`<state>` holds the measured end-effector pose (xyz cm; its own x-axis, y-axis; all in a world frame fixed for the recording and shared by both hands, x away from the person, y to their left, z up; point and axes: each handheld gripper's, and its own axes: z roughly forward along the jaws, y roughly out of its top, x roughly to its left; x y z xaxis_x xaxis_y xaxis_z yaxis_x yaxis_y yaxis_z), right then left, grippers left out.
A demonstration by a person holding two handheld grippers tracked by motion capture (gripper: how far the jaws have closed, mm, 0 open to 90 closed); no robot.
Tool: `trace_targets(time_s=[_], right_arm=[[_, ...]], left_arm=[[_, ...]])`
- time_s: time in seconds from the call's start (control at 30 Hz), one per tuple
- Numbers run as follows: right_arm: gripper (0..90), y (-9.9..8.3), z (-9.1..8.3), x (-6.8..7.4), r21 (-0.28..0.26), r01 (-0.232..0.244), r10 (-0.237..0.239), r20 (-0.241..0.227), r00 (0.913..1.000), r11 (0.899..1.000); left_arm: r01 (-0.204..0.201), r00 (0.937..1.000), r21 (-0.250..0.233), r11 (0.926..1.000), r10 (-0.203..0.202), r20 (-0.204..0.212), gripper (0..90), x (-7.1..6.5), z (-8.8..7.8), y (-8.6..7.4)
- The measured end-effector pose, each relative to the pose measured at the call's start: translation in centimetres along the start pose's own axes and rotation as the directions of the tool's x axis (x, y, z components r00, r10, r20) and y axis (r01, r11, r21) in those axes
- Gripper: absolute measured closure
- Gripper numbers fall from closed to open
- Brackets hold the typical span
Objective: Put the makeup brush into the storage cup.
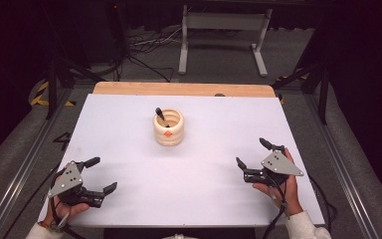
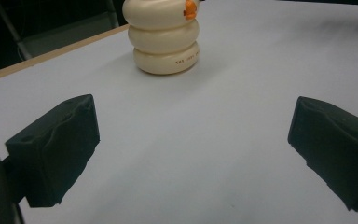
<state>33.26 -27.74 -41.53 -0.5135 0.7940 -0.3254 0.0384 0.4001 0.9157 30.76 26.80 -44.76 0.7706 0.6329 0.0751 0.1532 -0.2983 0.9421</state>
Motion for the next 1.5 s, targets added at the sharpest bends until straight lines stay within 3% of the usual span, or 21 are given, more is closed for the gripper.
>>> trace_targets(time_s=[0.9, 1.1, 1.33, 1.5], right_arm=[[5.7, -3.7, -4.0, -0.9, 0.048, -0.018, 0.015, 0.050, 0.9987, 0.999], [5.6, -4.5, -4.9, -1.2, 0.048, -0.035, 0.033, 0.037, 0.9988, 0.998], [5.4, -5.4, -5.3, -1.0, 0.062, -0.024, 0.022, 0.036, 0.9991, 0.998], [5.5, -5.8, -5.7, -1.0, 0.058, -0.047, 0.045, 0.037, 0.9983, 0.997]], left_arm=[[0.004, 1.0000, 0.001, 1.0000, -0.004, 0.008, 2.9, 0.0, 0.2, 0.0], [0.001, 0.9999, 0.000, 1.0000, -0.001, 0.011, 2.9, 0.1, 0.1, 0.0], [0.000, 1.0000, -0.004, 1.0000, 0.000, 0.006, 2.9, 0.0, 0.3, 0.2], [-0.003, 1.0000, -0.009, 1.0000, 0.003, 0.000, 2.9, 0.0, 0.2, 0.3]])
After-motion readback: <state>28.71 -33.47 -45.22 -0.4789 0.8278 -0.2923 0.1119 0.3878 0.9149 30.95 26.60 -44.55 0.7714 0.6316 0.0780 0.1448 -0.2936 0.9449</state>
